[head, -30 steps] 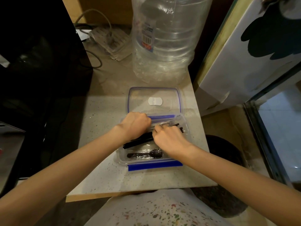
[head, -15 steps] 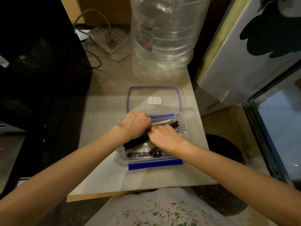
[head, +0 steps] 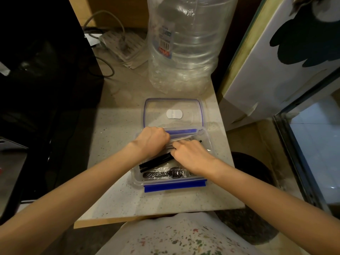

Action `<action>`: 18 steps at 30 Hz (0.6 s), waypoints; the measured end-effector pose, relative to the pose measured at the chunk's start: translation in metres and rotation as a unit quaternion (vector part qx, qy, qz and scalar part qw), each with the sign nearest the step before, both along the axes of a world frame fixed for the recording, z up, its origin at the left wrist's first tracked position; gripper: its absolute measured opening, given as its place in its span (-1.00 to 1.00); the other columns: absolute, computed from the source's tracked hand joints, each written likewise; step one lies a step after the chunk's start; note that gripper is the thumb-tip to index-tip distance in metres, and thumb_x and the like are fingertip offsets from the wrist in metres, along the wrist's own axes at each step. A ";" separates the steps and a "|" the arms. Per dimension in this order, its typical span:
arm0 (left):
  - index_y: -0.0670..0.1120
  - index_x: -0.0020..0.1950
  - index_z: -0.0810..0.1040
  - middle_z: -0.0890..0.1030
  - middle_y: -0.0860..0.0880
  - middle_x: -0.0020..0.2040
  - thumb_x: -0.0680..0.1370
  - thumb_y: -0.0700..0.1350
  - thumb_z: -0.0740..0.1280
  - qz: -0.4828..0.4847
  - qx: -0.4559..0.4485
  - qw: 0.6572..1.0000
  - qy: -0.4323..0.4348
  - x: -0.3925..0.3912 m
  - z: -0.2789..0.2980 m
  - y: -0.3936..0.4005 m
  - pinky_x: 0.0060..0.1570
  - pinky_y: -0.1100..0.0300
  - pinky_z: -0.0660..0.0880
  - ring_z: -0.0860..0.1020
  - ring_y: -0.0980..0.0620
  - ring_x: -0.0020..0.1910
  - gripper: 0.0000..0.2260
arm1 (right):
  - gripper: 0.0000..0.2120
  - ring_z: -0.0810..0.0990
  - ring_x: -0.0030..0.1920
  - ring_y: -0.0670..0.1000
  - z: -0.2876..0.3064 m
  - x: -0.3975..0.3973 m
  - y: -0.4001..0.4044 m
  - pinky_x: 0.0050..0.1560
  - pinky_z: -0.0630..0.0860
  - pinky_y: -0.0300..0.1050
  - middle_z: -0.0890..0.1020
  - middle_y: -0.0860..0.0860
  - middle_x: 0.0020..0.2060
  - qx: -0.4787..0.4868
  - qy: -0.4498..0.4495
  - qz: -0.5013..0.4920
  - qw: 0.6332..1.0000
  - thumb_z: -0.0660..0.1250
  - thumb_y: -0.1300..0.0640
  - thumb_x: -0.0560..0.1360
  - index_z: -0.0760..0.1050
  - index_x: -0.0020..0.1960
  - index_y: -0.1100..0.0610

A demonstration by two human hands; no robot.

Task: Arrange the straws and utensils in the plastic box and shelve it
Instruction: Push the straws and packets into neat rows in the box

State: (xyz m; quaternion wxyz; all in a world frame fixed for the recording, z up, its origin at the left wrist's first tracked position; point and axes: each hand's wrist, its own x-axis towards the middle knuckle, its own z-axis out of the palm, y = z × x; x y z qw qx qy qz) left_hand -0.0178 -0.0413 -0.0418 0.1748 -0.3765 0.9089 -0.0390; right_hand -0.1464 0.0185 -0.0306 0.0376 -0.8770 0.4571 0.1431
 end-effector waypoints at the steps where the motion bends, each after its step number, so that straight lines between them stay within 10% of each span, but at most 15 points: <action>1: -0.14 0.05 0.55 0.64 -0.13 0.00 0.59 -0.15 0.18 0.000 0.001 1.000 0.001 0.000 0.000 0.001 -0.14 0.08 0.53 0.62 -0.12 -0.03 -0.83 | -0.75 0.53 0.12 0.16 0.000 0.000 0.000 -0.08 0.48 0.01 0.55 0.17 0.13 0.000 -0.002 0.001 1.000 0.20 0.34 0.52 0.49 0.18 0.25; 18: -0.18 0.02 0.54 0.63 -0.17 0.00 0.52 -0.11 0.23 0.141 0.039 0.985 0.093 0.010 -0.008 0.017 -0.10 0.03 0.51 0.59 -0.20 -0.02 -0.81 | -0.78 0.60 -0.09 0.04 -0.011 -0.025 -0.007 0.02 0.56 -0.04 0.63 0.10 -0.07 -0.003 -0.063 -0.057 0.996 0.27 0.40 0.47 0.59 0.04 0.22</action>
